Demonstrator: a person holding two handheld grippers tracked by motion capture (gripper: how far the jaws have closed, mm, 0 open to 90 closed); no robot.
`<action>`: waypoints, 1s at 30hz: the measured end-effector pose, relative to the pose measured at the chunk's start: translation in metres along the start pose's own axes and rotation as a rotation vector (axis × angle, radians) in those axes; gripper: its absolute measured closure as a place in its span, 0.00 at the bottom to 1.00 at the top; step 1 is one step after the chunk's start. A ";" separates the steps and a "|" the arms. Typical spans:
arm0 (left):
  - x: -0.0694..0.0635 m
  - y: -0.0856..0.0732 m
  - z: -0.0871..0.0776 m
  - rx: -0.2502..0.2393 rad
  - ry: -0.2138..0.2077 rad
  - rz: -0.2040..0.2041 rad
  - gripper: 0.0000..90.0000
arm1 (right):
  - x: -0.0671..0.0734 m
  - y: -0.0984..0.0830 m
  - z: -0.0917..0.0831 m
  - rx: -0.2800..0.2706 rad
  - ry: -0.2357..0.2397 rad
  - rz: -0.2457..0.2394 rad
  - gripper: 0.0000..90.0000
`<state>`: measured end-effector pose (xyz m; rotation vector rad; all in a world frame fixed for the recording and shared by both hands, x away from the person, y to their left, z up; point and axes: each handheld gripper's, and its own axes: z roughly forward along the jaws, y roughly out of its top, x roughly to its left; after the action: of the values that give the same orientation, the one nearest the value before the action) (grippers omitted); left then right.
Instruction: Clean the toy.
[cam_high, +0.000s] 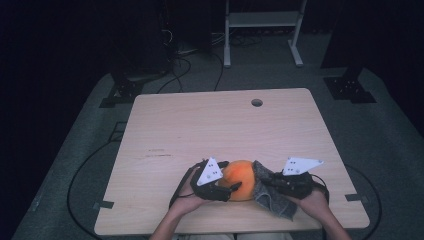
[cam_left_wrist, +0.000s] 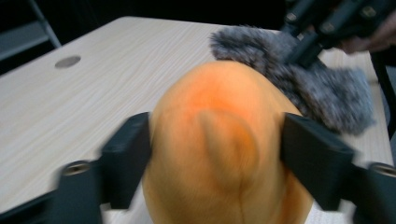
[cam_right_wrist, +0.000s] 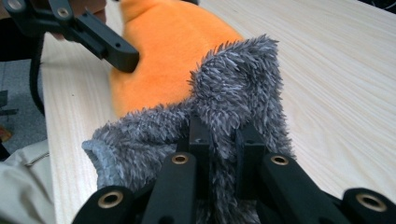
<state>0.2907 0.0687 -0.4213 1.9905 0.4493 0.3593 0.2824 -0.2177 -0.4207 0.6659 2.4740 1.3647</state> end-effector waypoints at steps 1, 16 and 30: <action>0.001 0.001 0.002 0.026 -0.026 -0.020 0.18 | 0.003 0.002 0.001 0.001 0.007 -0.012 0.89; -0.012 -0.002 0.012 -0.042 0.057 0.165 0.39 | 0.003 0.016 -0.012 -0.113 -0.029 -0.010 0.89; -0.003 -0.023 0.000 -0.015 0.001 0.119 0.33 | -0.015 -0.012 -0.002 -0.023 -0.046 0.076 0.89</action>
<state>0.2847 0.0769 -0.4423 2.0073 0.3285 0.4373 0.2914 -0.2324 -0.4303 0.7854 2.4165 1.3860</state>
